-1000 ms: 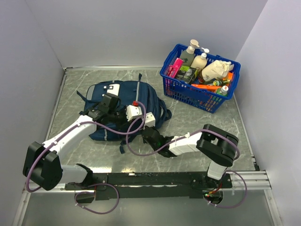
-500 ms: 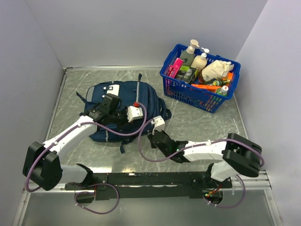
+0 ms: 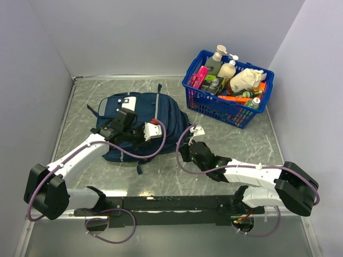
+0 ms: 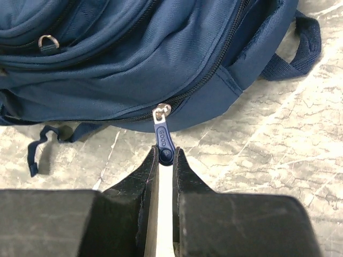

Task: Pack the student bag
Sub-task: Zip the student bag at the center of the board.

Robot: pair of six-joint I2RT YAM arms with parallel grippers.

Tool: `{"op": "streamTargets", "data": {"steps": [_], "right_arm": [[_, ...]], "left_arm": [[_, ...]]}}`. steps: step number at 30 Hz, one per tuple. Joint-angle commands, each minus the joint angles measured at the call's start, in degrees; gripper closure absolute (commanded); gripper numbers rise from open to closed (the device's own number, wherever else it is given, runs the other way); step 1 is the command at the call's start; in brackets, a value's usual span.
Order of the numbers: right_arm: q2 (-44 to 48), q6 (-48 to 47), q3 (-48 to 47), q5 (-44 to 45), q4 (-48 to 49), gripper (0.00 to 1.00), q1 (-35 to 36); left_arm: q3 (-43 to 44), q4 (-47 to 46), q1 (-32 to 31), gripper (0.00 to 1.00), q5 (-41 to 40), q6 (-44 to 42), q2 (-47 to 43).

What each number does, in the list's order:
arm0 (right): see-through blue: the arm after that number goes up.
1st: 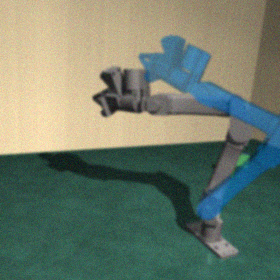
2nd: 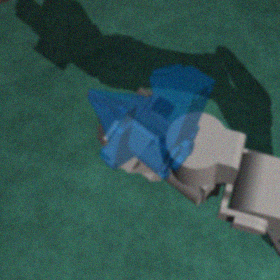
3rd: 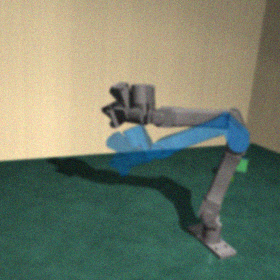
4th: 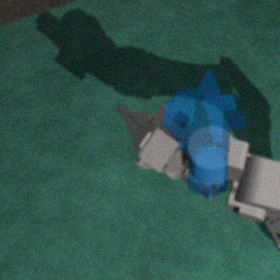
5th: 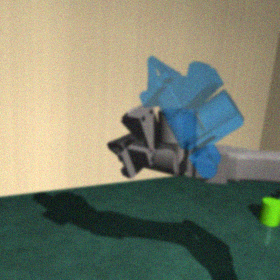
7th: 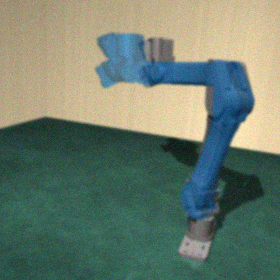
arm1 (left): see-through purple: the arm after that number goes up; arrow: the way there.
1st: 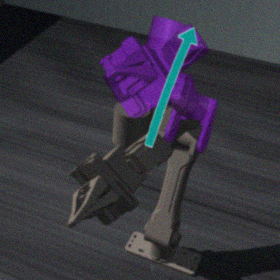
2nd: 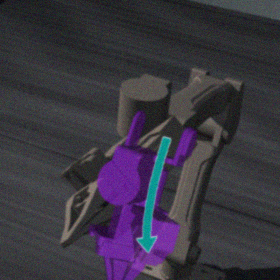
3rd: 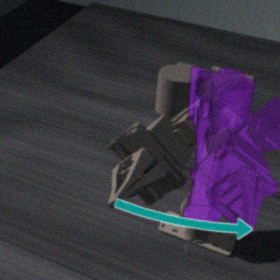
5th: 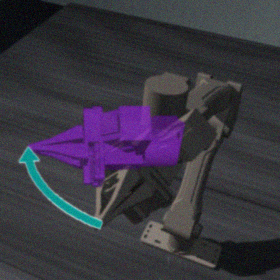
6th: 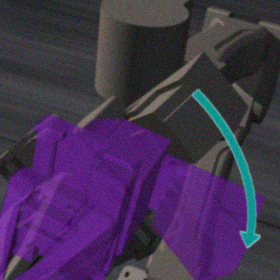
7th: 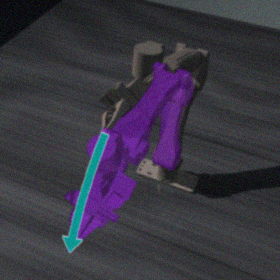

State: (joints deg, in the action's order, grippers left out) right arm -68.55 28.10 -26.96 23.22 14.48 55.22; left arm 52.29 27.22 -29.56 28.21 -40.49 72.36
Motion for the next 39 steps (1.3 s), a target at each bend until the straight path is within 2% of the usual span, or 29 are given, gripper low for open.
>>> {"op": "streamTargets", "data": {"steps": [1, 8, 11, 15, 20, 23, 24, 26, 27, 30, 31, 35, 36, 37, 39], "right_arm": [[0.3, 0.4, -1.0, 6.0, -7.0, 1.00, -5.6], [-0.6, -0.2, -4.2, 1.0, -6.8, 1.00, -16.9], [-0.4, -1.0, -4.3, -2.2, -3.2, 1.00, -19.8], [-5.0, -2.2, -7.1, -5.5, -1.0, 1.00, -22.5], [-4.6, -1.9, -7.9, -12.0, -0.3, 1.00, -22.1], [-1.5, -1.7, -3.2, -12.2, 2.7, 1.00, -21.6], [-0.7, -1.9, -1.4, -13.4, 4.7, 1.00, -21.7], [1.5, -2.4, -0.3, -15.4, 5.8, 1.00, -21.6], [2.1, -2.0, 0.1, -17.4, 6.0, 1.00, -21.4], [4.2, -0.4, 0.3, -19.5, 6.2, 1.00, -19.4], [4.7, -0.3, 0.2, -19.1, 5.1, 1.00, -17.4], [8.6, -1.9, 2.2, -19.8, 5.6, 1.00, -14.8], [9.4, -2.9, 3.5, -20.3, 5.7, 0.94, -14.4], [11.3, -4.2, 4.5, -20.8, 5.9, 0.80, -14.1], [13.6, -6.9, 8.6, -20.9, 8.4, 0.68, -12.2]], "left_arm": [[-0.7, 6.3, 0.4, 0.99, 1.6, -2.1, -2.9], [0.6, 12.5, 0.5, 0.99, 2.0, -6.8, -4.0], [0.2, 14.6, 0.5, 0.99, 2.6, -8.6, -4.9], [-0.3, 17.8, 0.5, 0.99, 2.4, -10.8, -6.1], [3.2, 21.4, 0.4, 0.99, -0.9, -11.0, -7.5], [8.0, 29.2, -0.3, 0.99, -1.6, -15.6, -8.3], [11.0, 34.4, -0.7, 0.99, -2.8, -17.2, -8.4], [14.9, 37.8, -2.1, 0.98, -4.3, -19.4, -9.1], [16.2, 38.1, -2.7, 0.94, -5.2, -18.8, -9.3], [21.7, 36.4, -7.0, 0.68, -6.1, -11.6, -7.8], [22.8, 34.2, -8.5, 0.55, -6.4, -6.1, -6.9], [23.7, 29.7, -16.7, 0.53, -7.0, 2.2, -3.8], [22.7, 27.9, -17.9, 0.52, -7.8, 3.4, -3.9], [21.7, 26.1, -18.9, 0.52, -8.3, 5.4, -4.1], [18.9, 21.1, -21.1, 0.51, -9.0, 7.4, -4.0]]}}
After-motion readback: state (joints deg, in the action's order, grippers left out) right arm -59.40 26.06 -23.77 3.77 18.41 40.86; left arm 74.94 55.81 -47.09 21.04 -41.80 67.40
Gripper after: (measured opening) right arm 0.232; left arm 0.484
